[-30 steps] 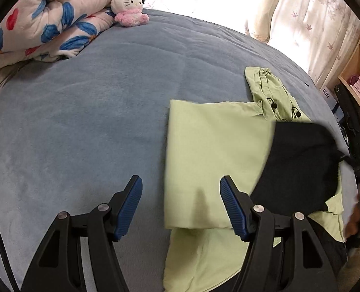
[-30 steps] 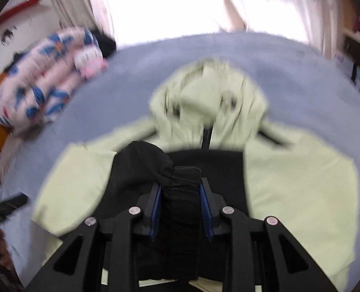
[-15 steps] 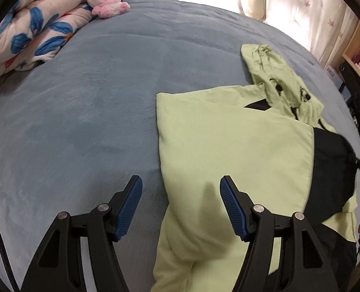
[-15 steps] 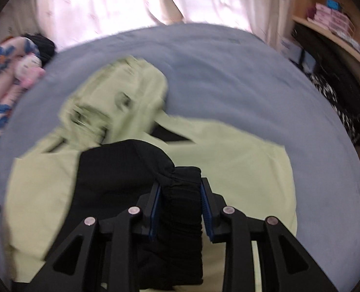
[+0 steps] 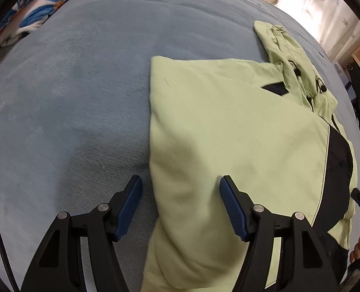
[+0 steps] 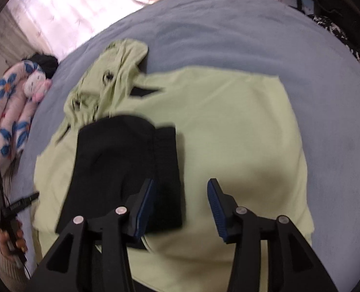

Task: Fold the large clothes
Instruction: 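Lay the black hem over the chest and open the right gripper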

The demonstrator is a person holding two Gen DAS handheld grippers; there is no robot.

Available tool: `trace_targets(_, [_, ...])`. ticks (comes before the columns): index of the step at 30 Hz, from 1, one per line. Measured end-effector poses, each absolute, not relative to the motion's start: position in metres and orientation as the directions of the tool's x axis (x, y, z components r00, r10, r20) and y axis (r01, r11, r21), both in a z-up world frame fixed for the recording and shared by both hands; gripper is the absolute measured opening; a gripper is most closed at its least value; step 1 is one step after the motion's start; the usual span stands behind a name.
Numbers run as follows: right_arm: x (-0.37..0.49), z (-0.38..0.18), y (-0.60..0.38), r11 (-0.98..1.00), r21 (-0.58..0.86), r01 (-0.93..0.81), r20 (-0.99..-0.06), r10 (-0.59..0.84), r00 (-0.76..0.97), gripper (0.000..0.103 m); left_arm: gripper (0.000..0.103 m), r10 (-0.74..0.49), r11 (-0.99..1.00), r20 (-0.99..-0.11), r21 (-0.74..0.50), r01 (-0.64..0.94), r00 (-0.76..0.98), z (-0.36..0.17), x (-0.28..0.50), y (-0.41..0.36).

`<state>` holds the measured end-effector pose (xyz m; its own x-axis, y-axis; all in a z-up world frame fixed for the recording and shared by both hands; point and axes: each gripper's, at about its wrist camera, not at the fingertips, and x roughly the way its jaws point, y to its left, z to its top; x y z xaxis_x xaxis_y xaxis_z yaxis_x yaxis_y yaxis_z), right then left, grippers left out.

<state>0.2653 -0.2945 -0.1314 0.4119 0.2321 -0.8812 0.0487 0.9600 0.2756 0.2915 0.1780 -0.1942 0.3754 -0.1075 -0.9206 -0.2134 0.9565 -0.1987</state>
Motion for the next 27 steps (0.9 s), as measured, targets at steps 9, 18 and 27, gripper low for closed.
trace_targets(9, [0.242, -0.137, -0.236, 0.997, 0.072, -0.035, -0.892, 0.080, 0.444, 0.033, 0.005, -0.038, 0.991, -0.910, -0.087, -0.100, 0.413, -0.181, 0.290, 0.173])
trace_targets(18, [0.232, -0.138, -0.240, 0.989, 0.148, -0.002, -0.898, 0.135, 0.418, 0.034, 0.010, -0.007, 0.986, -0.906, -0.076, -0.147, 0.423, -0.190, 0.289, 0.216])
trace_targets(27, [0.246, -0.090, -0.192, 0.992, 0.106, -0.074, -0.824, 0.129, 0.552, 0.042, 0.055, -0.126, 0.969, -0.823, -0.221, -0.108, 0.553, -0.132, 0.297, 0.182])
